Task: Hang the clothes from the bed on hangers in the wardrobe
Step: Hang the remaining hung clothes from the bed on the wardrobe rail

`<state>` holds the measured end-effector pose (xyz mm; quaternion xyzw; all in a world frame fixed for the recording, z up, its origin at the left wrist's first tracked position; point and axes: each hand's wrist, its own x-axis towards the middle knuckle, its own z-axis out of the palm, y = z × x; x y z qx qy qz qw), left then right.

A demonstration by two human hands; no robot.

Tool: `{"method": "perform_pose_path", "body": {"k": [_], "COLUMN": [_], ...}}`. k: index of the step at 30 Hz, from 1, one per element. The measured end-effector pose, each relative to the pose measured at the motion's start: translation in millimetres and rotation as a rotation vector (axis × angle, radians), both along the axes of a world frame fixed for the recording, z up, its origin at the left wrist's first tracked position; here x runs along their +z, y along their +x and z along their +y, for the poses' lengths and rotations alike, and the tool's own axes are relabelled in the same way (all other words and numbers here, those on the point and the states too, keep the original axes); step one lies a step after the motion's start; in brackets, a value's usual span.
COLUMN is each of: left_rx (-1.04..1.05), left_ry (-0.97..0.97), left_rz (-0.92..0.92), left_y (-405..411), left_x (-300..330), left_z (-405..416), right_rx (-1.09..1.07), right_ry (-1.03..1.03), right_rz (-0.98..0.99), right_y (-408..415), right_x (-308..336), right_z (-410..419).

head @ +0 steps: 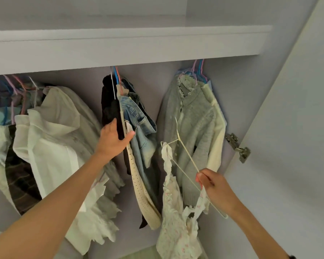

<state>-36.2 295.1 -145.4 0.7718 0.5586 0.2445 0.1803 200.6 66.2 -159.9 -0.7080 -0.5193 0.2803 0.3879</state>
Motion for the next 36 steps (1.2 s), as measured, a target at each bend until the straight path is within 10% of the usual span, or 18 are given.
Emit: {"method": "perform_pose_path", "body": {"k": [6,23,36], "left_rx": [0.177,0.359,0.276], "left_ry": [0.335,0.161,0.138], "left_rz": [0.319,0.469,0.404], "left_y": [-60.4,-164.2,-196.2], "left_x": [1.5,7.5,11.8], "left_z": [-19.3,-55.4,-69.5], "right_rx": [0.139,0.614,0.275], "right_ry": [-0.15,-0.616,-0.08], "right_rz": [-0.025,-0.394,0.05], "right_y": [-2.0,-74.3,-158.7], "right_x": [9.3,46.4,60.9], "right_z": [-27.6,-11.5,12.8]}}
